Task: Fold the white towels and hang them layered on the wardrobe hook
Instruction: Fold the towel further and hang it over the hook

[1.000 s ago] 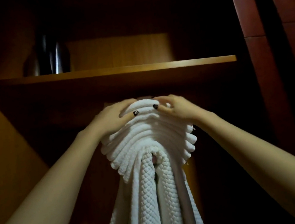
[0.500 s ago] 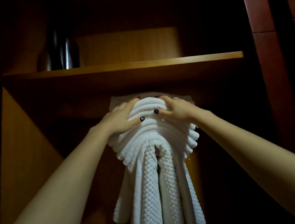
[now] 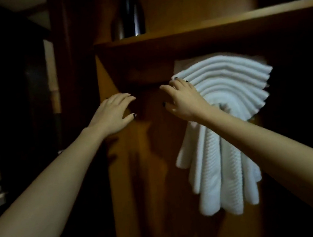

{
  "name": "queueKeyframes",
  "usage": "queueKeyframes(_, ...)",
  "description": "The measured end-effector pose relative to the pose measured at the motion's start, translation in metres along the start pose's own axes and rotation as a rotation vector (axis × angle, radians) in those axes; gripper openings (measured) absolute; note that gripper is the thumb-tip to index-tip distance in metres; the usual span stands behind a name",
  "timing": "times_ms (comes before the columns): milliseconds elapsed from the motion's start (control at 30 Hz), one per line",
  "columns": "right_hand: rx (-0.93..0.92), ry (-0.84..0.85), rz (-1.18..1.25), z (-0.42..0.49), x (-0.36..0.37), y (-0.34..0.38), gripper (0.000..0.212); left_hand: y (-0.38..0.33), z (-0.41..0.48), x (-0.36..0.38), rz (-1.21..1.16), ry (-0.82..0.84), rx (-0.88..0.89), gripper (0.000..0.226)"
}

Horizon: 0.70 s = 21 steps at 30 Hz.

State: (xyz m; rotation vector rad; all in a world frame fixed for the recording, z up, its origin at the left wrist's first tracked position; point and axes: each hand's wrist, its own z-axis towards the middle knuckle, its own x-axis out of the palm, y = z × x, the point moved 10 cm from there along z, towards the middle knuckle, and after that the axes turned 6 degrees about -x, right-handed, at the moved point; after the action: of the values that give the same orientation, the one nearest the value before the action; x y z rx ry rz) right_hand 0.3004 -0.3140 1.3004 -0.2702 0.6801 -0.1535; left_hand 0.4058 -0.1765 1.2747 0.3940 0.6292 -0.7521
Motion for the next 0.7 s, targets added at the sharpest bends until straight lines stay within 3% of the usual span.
queueKeyframes(133,-0.029,0.158,0.157,0.009,0.059,0.111,0.06,0.072,-0.105,-0.017,0.119,0.048,-0.005,0.056)
queueKeyframes(333,-0.211,0.064,0.482,-0.003,0.089,0.333,0.052,0.189,-0.271,-0.067,0.343,0.17,0.011,0.056)
queueKeyframes(500,-0.315,0.193,0.651,-0.009,0.127,0.506,0.057,0.294,-0.403,-0.114,0.39,0.223,-0.181,0.059)
queueKeyframes(700,-0.512,0.35,0.687,-0.033,0.166,0.707,0.063,0.396,-0.574,-0.134,0.497,0.423,-0.469,0.067)
